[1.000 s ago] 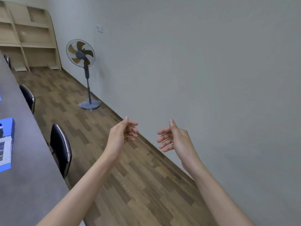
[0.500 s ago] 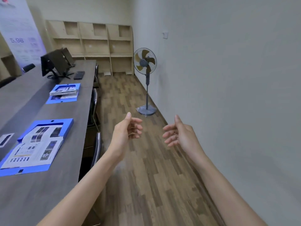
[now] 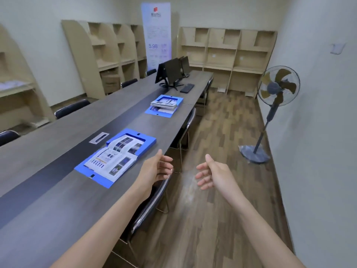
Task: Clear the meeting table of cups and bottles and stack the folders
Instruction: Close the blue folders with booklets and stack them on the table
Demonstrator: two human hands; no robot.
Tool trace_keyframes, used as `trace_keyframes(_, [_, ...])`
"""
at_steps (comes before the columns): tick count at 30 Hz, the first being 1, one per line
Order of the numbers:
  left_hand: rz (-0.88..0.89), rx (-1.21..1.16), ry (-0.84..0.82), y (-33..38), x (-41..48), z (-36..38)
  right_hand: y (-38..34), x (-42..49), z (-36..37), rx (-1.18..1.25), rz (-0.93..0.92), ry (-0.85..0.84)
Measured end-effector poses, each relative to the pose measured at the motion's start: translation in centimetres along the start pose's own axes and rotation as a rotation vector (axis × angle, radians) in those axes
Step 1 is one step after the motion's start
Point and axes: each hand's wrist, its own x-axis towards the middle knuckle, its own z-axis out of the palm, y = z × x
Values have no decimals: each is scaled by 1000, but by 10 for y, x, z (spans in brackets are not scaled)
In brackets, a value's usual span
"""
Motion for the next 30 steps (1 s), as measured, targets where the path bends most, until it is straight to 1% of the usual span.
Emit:
trace_keyframes(4, [-21, -37, 171, -6, 88, -18, -1, 101, 28, -54, 32, -108])
trace_keyframes(6, [-64, -42, 245, -5, 134, -25, -8, 150, 44, -91, 63, -162])
trace_keyframes(9, [-101, -25, 290, 2, 198, -35, -21, 224, 66, -187, 64, -247])
trace_keyframes(14, [-129, -69, 389, 20, 269, -56, -39, 331, 111, -319, 65, -359])
trace_keyframes(18, [-173, -95, 509, 10, 312, -94, -28, 413, 171, -482, 105, -499])
trace_keyframes(21, [-222, -56, 570, -8, 332, -115, -13, 460, 216, -525, 138, -627])
trace_keyframes(25, [-287, -74, 740, -25, 355, -145, 3, 512, 281, -662, 121, -861])
trace_keyframes(26, [-283, -98, 811, -28, 364, -154, 4, 527, 301, -715, 106, -936])
trace_keyframes(30, [-301, -182, 1005, -33, 379, -176, 6, 559, 350, -823, 70, -1082])
